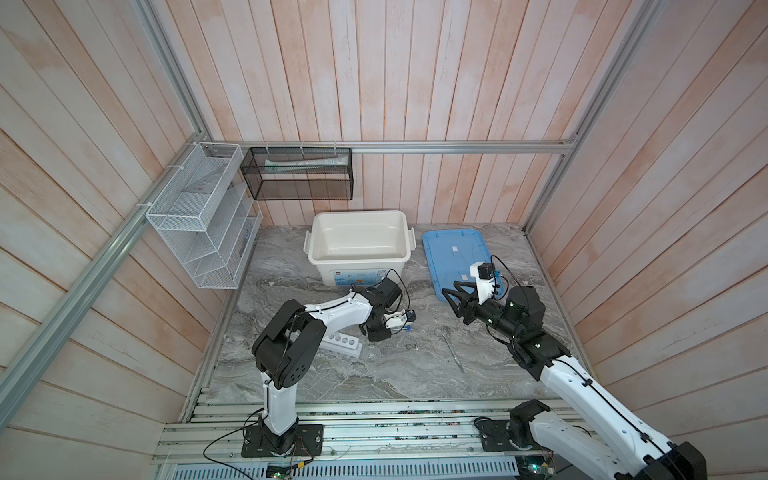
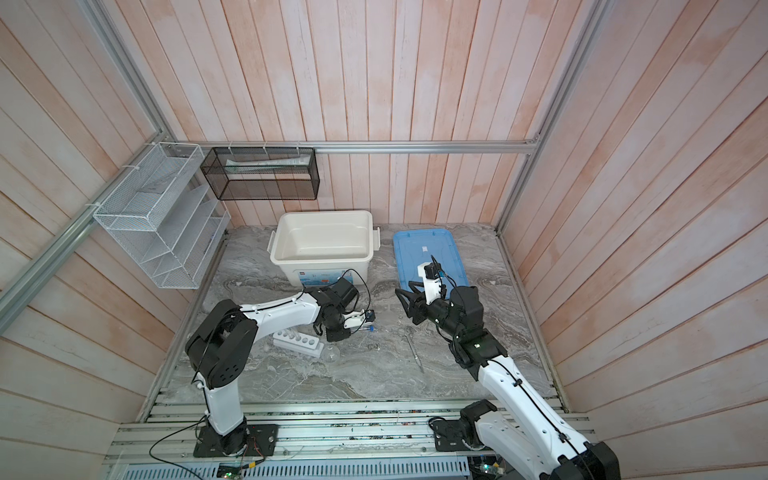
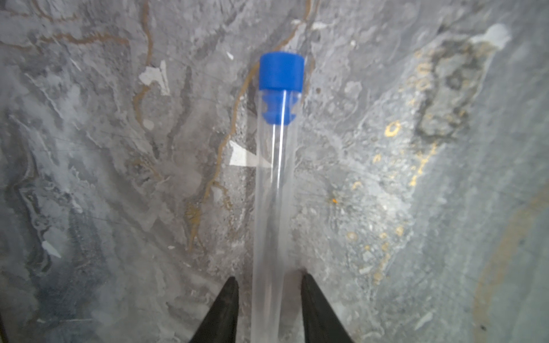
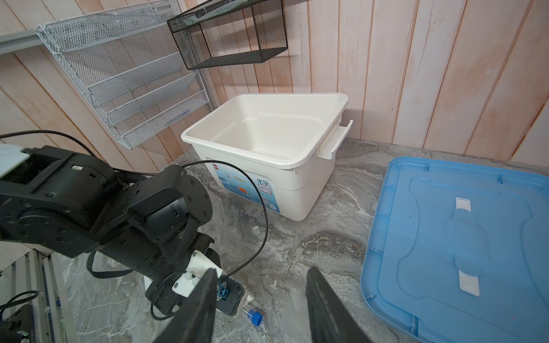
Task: Organize the chemistry lab equipment
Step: 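Lower the left gripper and close it around the blue-capped glass tube, then lift the tube upright with the left gripper while the right gripper reaches toward it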
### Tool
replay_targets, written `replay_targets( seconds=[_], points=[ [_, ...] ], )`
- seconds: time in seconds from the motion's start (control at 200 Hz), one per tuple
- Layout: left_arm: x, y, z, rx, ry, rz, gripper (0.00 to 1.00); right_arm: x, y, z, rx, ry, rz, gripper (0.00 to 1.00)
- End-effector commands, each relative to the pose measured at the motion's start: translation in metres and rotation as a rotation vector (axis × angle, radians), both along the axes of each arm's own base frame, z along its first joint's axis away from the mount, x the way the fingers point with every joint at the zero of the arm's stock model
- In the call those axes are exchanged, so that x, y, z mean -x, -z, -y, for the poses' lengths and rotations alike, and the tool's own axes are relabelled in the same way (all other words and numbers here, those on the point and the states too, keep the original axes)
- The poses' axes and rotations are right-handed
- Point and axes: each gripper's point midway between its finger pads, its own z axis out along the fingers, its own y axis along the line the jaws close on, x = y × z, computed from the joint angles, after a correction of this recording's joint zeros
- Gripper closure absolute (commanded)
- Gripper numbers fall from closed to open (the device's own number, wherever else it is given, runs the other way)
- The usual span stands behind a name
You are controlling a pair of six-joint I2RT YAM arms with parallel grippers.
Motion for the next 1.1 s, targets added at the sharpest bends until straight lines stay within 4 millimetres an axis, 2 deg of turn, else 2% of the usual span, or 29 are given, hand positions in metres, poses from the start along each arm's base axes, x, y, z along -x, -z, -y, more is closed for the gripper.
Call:
replay_targets(
  seconds=[0.0,0.51,0.685,0.98,1.095],
  points=[
    [0.003,0.006,-0.008,-0.019,-0.004,-0.011,0.65,0.001,0.001,-0.001,-0.015,-0.009,-0.002,0.50],
    [0.008,0.004,0.001,0.027,-0.010,-0.038,0.78,0.000,0.003,0.003,-0.017,0.011,-0.007,0.50],
    [0.009,0.000,0.004,0.056,-0.018,-0.044,0.79,0.000,0.001,0.004,-0.020,0.015,-0.006,0.50],
    [-0.001,-0.042,0.010,0.179,-0.042,0.027,0.81,0.002,-0.009,0.007,-0.033,0.033,-0.001,0.50],
    [-0.001,-0.058,0.006,0.227,-0.063,0.059,0.81,0.002,-0.014,0.006,-0.040,0.031,-0.004,0.50]
  ],
)
